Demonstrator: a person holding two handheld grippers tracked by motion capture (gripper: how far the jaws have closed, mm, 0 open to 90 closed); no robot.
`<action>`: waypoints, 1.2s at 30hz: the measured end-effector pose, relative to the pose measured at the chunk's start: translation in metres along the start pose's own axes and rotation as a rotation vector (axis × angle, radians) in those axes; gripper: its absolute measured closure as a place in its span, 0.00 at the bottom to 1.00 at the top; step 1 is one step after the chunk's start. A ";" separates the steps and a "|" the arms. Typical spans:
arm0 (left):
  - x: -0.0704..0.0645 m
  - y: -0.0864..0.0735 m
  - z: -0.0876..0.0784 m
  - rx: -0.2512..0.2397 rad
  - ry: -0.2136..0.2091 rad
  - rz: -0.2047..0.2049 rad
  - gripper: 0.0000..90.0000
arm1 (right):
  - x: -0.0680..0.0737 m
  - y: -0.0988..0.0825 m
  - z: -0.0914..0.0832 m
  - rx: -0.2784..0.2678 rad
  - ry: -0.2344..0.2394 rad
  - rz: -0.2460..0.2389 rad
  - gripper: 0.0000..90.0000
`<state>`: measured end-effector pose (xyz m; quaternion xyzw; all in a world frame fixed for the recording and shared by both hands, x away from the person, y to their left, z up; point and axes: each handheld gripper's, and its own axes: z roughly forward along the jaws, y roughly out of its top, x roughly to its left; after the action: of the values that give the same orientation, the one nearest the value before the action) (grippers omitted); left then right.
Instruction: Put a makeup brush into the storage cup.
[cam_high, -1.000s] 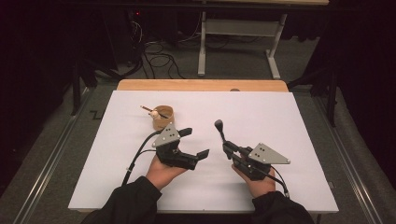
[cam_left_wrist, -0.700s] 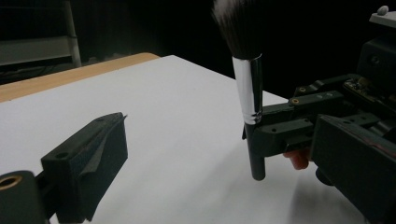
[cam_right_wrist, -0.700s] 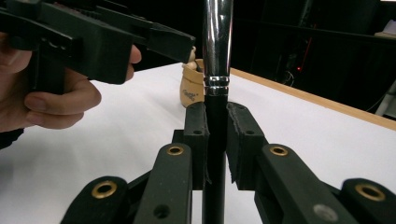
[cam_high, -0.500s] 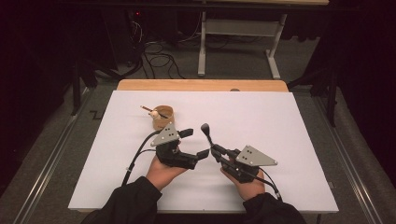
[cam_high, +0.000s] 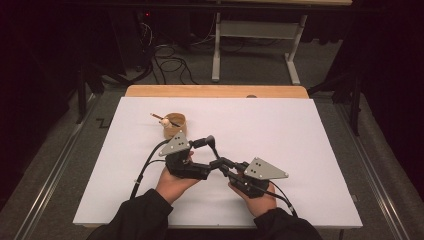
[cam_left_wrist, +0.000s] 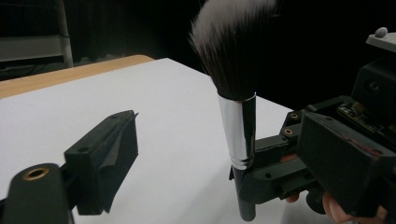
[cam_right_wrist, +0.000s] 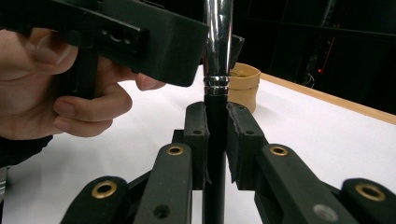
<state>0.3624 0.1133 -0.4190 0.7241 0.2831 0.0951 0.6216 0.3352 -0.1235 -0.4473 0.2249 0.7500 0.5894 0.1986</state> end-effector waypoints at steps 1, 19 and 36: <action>0.000 0.000 0.000 -0.002 -0.003 -0.002 0.17 | 0.001 0.000 0.000 0.000 0.001 0.004 0.89; 0.003 -0.004 -0.002 -0.016 -0.038 -0.027 0.51 | 0.001 0.000 0.001 0.006 0.004 -0.003 0.89; 0.003 -0.007 -0.002 -0.017 -0.056 -0.028 0.72 | 0.001 -0.001 0.002 0.014 0.001 -0.012 0.89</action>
<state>0.3621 0.1168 -0.4265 0.7172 0.2750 0.0687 0.6366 0.3351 -0.1216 -0.4490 0.2217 0.7555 0.5831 0.2002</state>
